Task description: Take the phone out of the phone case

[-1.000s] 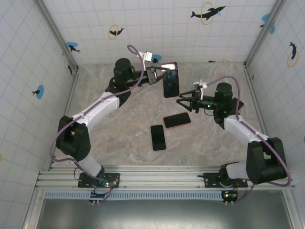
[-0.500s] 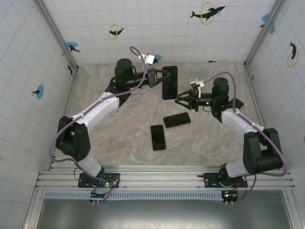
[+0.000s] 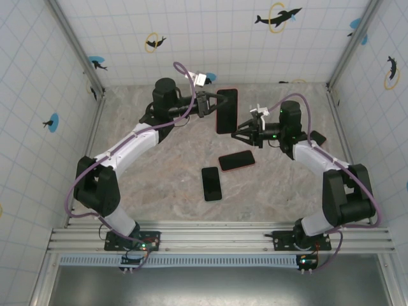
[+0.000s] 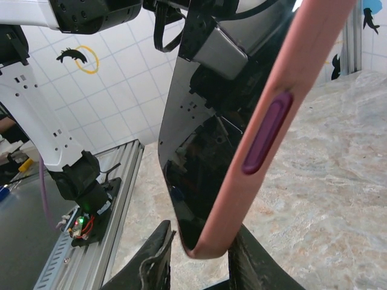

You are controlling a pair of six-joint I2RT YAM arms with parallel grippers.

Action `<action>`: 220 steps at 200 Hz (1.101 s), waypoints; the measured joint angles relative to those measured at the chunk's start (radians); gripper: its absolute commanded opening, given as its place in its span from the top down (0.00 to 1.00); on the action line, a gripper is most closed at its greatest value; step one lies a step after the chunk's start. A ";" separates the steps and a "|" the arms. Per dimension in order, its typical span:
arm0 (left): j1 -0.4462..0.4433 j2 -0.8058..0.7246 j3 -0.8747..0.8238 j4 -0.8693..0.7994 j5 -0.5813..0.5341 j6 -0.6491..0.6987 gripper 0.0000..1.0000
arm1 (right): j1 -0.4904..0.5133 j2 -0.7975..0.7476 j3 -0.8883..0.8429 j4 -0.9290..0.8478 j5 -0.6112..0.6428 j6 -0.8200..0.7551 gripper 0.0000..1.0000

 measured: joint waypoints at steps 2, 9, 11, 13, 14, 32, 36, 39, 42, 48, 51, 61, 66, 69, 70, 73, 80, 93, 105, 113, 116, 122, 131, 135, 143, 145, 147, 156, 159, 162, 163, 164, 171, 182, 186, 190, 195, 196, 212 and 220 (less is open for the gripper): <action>0.000 0.000 0.000 0.000 0.001 0.000 0.95 | 0.000 0.000 0.001 0.000 0.000 -0.001 0.74; 0.000 0.000 0.000 0.000 0.005 0.000 0.95 | 0.002 0.002 0.006 0.000 -0.004 -0.004 0.75; 0.000 0.000 0.000 0.000 0.006 0.000 0.95 | 0.002 0.003 0.008 0.000 -0.005 -0.005 0.75; 0.000 0.000 0.000 0.000 0.007 0.000 0.95 | 0.003 0.003 0.009 0.000 -0.006 -0.005 0.75; 0.000 0.000 0.000 0.000 0.007 0.000 0.95 | 0.003 0.003 0.010 0.000 -0.007 -0.005 0.75; 0.000 0.000 0.000 0.001 0.020 0.001 0.95 | 0.010 0.006 0.018 -0.001 -0.014 -0.010 0.78; 0.002 0.000 0.000 0.001 0.025 0.001 0.95 | 0.011 0.007 0.018 -0.001 -0.016 -0.012 0.79; 0.002 0.000 0.000 0.001 0.026 0.001 0.95 | 0.011 0.008 0.018 -0.001 -0.018 -0.011 0.79; 0.002 0.000 0.000 0.002 0.029 0.002 0.95 | 0.011 0.008 0.018 -0.002 -0.019 -0.012 0.79; 0.002 0.000 0.000 0.002 0.034 0.003 0.95 | 0.011 0.010 0.018 -0.003 -0.024 -0.011 0.79; 0.002 0.000 0.000 0.002 0.035 0.004 0.95 | 0.011 0.011 0.018 -0.003 -0.027 -0.012 0.79; 0.002 0.000 0.000 0.001 0.042 0.004 0.95 | 0.011 0.013 0.018 -0.005 -0.035 -0.012 0.79; 0.002 0.000 0.000 0.001 0.043 0.003 0.96 | 0.011 0.013 0.018 -0.005 -0.037 -0.013 0.79; 0.002 0.000 0.000 0.002 0.044 0.003 0.96 | 0.011 0.013 0.018 -0.005 -0.038 -0.013 0.79; 0.002 0.000 0.000 0.002 0.045 0.003 0.96 | 0.011 0.013 0.018 -0.006 -0.039 -0.013 0.78; 0.002 0.000 0.000 0.002 0.045 0.003 0.95 | 0.011 0.013 0.018 -0.006 -0.039 -0.013 0.78; 0.002 0.000 0.000 0.002 0.045 0.002 0.96 | 0.011 0.013 0.018 -0.006 -0.040 -0.015 0.78; 0.002 0.000 0.000 0.006 0.045 -0.001 0.96 | 0.011 0.013 0.018 -0.006 -0.041 -0.017 0.78; 0.004 0.000 0.000 0.011 0.045 -0.005 0.97 | 0.013 0.013 0.018 -0.007 -0.041 -0.023 0.77; 0.005 0.000 0.000 0.015 0.045 -0.010 0.97 | 0.015 0.013 0.018 -0.007 -0.040 -0.025 0.76; 0.006 0.000 0.000 0.015 0.045 -0.012 0.97 | 0.016 0.013 0.018 -0.007 -0.040 -0.027 0.76; 0.006 0.000 0.000 0.016 0.045 -0.017 0.97 | 0.017 0.013 0.018 -0.007 -0.040 -0.031 0.76; 0.006 0.000 0.000 0.016 0.045 -0.026 0.98 | 0.017 0.013 0.018 -0.009 -0.040 -0.036 0.76; 0.006 0.000 0.000 0.016 0.045 -0.027 0.98 | 0.018 0.013 0.018 -0.010 -0.039 -0.039 0.76; 0.006 0.000 0.000 0.016 0.044 -0.031 0.98 | 0.018 0.013 0.018 -0.016 -0.039 -0.043 0.76; 0.006 0.000 0.000 0.016 0.045 -0.031 0.98 | 0.018 0.013 0.018 -0.016 -0.039 -0.046 0.77; 0.006 0.000 0.000 0.016 0.044 -0.031 0.98 | 0.018 0.013 0.018 -0.018 -0.039 -0.046 0.77; 0.006 0.000 0.000 0.016 0.044 -0.034 0.98 | 0.018 0.013 0.018 -0.023 -0.039 -0.051 0.78; 0.006 0.000 0.000 0.016 0.044 -0.034 0.98 | 0.018 0.013 0.018 -0.023 -0.040 -0.054 0.79; 0.006 0.000 0.000 0.016 0.044 -0.034 0.98 | 0.018 0.013 0.018 -0.024 -0.039 -0.055 0.79; 0.006 0.000 0.000 0.016 0.044 -0.034 0.98 | 0.018 0.013 0.018 -0.024 -0.040 -0.055 0.79; 0.006 0.000 0.000 0.016 0.044 -0.034 0.98 | 0.018 0.013 0.018 -0.024 -0.040 -0.057 0.80; 0.006 0.000 0.000 0.016 0.044 -0.035 0.98 | 0.018 0.013 0.018 -0.025 -0.040 -0.060 0.81; 0.006 0.000 0.000 0.017 0.045 -0.035 0.98 | 0.018 0.013 0.018 -0.030 -0.040 -0.060 0.82; 0.006 0.000 0.000 0.019 0.046 -0.035 0.99 | 0.018 0.013 0.018 -0.032 -0.042 -0.061 0.82; 0.006 0.000 0.000 0.022 0.047 -0.035 0.99 | 0.018 0.013 0.018 -0.035 -0.042 -0.061 0.83; 0.006 0.000 0.000 0.024 0.048 -0.035 0.99 | 0.018 0.013 0.018 -0.037 -0.043 -0.062 0.83; 0.006 0.000 0.000 0.024 0.048 -0.035 0.99 | 0.018 0.013 0.018 -0.038 -0.042 -0.062 0.83; 0.006 0.000 0.000 0.027 0.048 -0.044 1.00 | 0.018 0.013 0.018 -0.042 -0.043 -0.066 0.83; 0.006 0.000 0.000 0.029 0.048 -0.053 1.00 | 0.018 0.013 0.018 -0.042 -0.043 -0.069 0.84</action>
